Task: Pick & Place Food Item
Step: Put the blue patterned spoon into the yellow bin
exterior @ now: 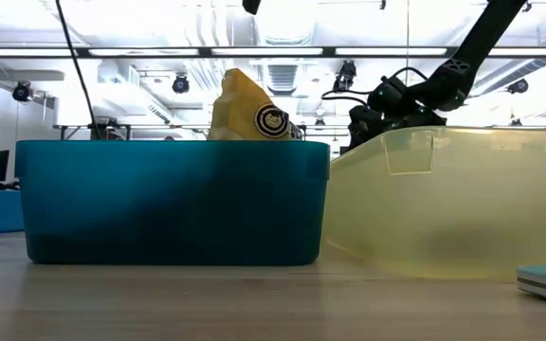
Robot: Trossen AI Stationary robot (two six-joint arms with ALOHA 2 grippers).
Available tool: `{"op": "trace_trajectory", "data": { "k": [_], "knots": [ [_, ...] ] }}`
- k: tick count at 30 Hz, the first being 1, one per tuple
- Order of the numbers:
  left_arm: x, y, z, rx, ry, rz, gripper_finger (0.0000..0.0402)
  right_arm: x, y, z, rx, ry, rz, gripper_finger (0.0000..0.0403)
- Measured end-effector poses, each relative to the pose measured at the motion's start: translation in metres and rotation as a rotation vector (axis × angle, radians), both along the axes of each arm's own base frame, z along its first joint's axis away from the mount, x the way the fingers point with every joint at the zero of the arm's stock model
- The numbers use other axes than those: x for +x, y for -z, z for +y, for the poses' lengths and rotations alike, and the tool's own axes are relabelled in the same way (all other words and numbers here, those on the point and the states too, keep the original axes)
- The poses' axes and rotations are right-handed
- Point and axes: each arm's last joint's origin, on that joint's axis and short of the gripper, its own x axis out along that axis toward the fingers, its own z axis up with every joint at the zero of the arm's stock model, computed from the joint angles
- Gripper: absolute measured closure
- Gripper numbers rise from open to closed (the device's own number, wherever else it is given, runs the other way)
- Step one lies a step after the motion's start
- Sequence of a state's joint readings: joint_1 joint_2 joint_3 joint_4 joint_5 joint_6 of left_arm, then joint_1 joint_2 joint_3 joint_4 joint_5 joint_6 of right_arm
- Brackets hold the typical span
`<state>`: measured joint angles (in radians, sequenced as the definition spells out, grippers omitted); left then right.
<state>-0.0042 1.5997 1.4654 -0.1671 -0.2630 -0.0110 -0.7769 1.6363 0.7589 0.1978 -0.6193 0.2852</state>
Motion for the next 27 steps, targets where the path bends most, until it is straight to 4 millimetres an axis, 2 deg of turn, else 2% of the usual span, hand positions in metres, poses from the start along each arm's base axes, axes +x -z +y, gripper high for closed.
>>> {"op": "trace_trajectory", "data": {
  "k": [3, 7, 12, 15, 19, 27],
  "knots": [
    [-0.006, 0.000, 0.011, 0.012, -0.026, 0.042, 0.0319, 0.000, 0.000, 0.000, 0.000, 0.000, 0.000, 0.0287],
    [-0.023, -0.008, 0.029, 0.042, -0.029, 0.103, 0.0332, 0.000, 0.000, 0.000, 0.000, 0.000, 0.000, 0.0287],
    [-0.054, -0.024, 0.046, 0.054, 0.037, 0.119, 0.0334, 0.000, 0.000, 0.000, 0.000, 0.000, 0.000, 0.0287],
    [-0.076, -0.022, 0.053, 0.057, 0.054, 0.092, 0.0334, 0.000, 0.000, 0.000, 0.000, 0.000, 0.000, 0.0287],
    [-0.105, -0.002, 0.056, 0.064, 0.033, -0.002, 0.0335, 0.000, 0.000, 0.000, 0.000, 0.000, 0.000, 0.0287],
    [-0.164, 0.058, 0.047, 0.134, -0.020, -0.306, 0.0335, 0.000, 0.000, 0.000, 0.000, 0.000, 0.000, 0.0287]
  ]
}}
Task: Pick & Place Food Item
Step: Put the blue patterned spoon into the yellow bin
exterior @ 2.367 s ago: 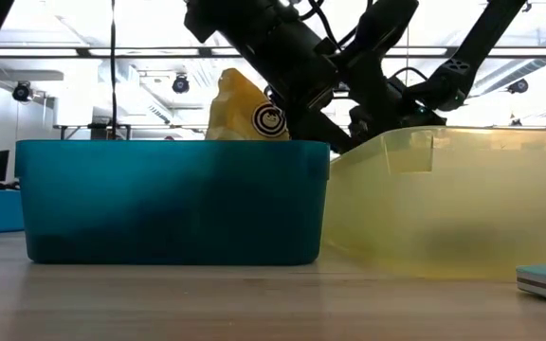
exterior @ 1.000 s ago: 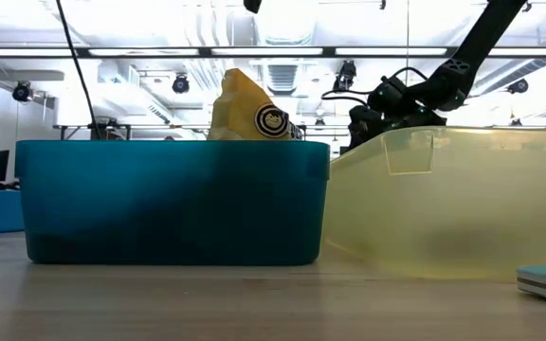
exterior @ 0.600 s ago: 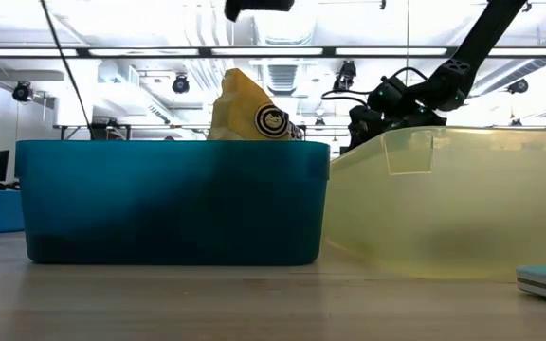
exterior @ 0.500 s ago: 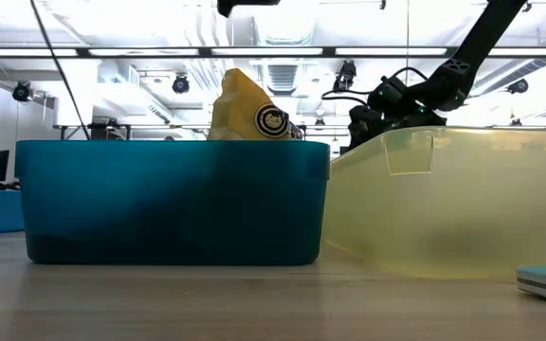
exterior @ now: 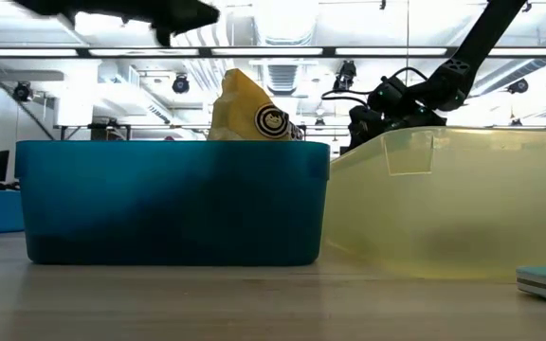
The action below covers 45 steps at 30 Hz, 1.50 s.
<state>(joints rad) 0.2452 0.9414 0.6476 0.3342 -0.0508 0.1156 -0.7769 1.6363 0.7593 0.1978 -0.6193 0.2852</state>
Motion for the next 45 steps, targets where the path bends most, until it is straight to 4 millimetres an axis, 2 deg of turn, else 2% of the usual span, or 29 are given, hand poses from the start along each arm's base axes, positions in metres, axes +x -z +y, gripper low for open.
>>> {"op": "trace_trajectory", "data": {
  "k": [4, 9, 14, 17, 21, 30, 34, 45],
  "knots": [
    [-0.027, 0.031, -0.003, -0.034, -0.031, -0.131, 0.0335, 0.000, 0.000, 0.000, 0.000, 0.000, 0.000, 0.0287],
    [-0.053, 0.070, -0.006, -0.101, -0.081, -0.163, 0.0335, 0.000, 0.000, 0.000, 0.000, 0.000, 0.000, 0.0287],
    [-0.070, 0.100, -0.009, -0.179, -0.128, -0.192, 0.0334, 0.000, 0.000, 0.000, 0.000, 0.000, 0.000, 0.0287],
    [-0.079, 0.110, -0.011, -0.183, -0.131, -0.236, 0.0334, 0.000, 0.000, 0.000, 0.000, 0.000, 0.000, 0.0287],
    [-0.091, 0.115, -0.014, -0.165, -0.132, -0.306, 0.0334, 0.000, 0.000, 0.000, 0.000, 0.000, 0.000, 0.0287],
    [-0.109, 0.117, -0.018, -0.168, -0.169, -0.295, 0.0334, 0.000, 0.000, 0.000, 0.000, 0.000, 0.000, 0.0287],
    [-0.119, 0.114, -0.021, -0.114, -0.170, -0.327, 0.0334, 0.000, 0.000, 0.000, 0.000, 0.000, 0.000, 0.0287],
    [-0.119, 0.117, -0.021, -0.107, -0.195, -0.258, 0.0334, 0.000, 0.000, 0.000, 0.003, 0.000, 0.003, 0.0287]
  ]
}}
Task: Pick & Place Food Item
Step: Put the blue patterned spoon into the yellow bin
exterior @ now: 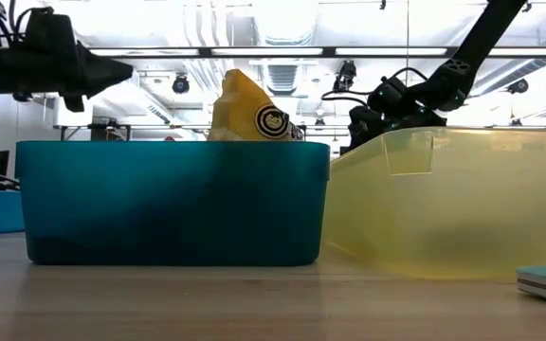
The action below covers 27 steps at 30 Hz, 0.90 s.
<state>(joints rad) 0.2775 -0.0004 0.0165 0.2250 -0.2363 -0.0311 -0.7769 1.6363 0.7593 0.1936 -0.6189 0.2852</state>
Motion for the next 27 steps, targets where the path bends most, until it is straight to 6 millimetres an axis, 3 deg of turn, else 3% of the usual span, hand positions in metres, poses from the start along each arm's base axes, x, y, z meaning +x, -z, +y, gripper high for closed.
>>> {"op": "trace_trajectory", "data": {
  "k": [12, 27],
  "knots": [
    [0.003, 0.020, 0.001, -0.073, 0.004, 0.157, 0.0334, 0.000, 0.000, 0.000, 0.000, 0.000, 0.001, 0.0287],
    [0.004, 0.021, 0.001, -0.077, 0.004, 0.170, 0.0334, 0.000, 0.000, 0.000, 0.000, 0.000, 0.001, 0.0287]
  ]
}}
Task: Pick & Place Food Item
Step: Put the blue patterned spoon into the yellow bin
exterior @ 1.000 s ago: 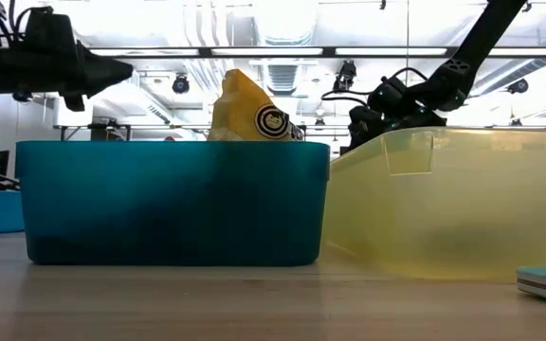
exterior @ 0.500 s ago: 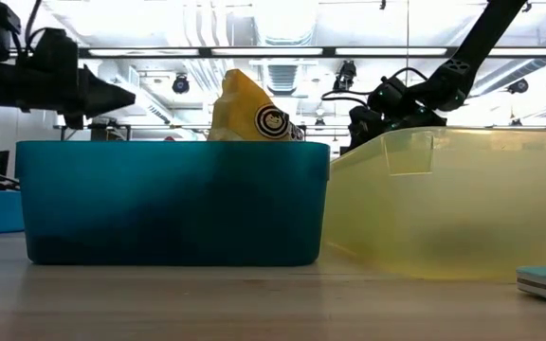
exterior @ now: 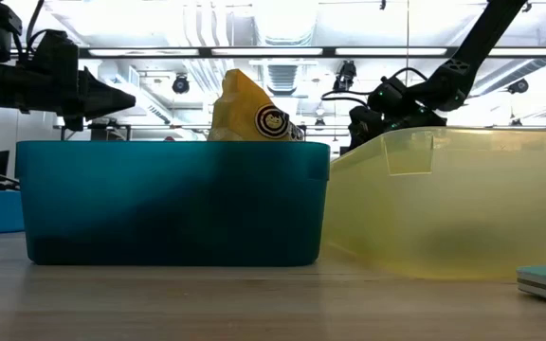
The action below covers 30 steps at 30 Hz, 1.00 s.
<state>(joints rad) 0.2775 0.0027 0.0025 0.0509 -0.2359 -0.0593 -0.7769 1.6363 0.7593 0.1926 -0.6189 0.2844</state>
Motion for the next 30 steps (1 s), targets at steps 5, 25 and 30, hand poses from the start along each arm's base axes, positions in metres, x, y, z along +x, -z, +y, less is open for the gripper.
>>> {"op": "trace_trajectory", "data": {
  "k": [5, 25, 30],
  "knots": [
    [0.000, 0.000, 0.000, 0.001, 0.000, 0.001, 0.0334, 0.000, 0.000, 0.000, -0.017, -0.010, 0.000, 0.0287],
    [0.000, 0.000, 0.000, 0.002, 0.000, 0.001, 0.0334, 0.013, -0.013, 0.007, -0.004, -0.109, -0.150, 0.0287],
    [0.000, 0.000, 0.000, 0.002, 0.000, 0.001, 0.0334, 0.021, -0.021, 0.020, 0.144, -0.129, -0.191, 0.0287]
  ]
}}
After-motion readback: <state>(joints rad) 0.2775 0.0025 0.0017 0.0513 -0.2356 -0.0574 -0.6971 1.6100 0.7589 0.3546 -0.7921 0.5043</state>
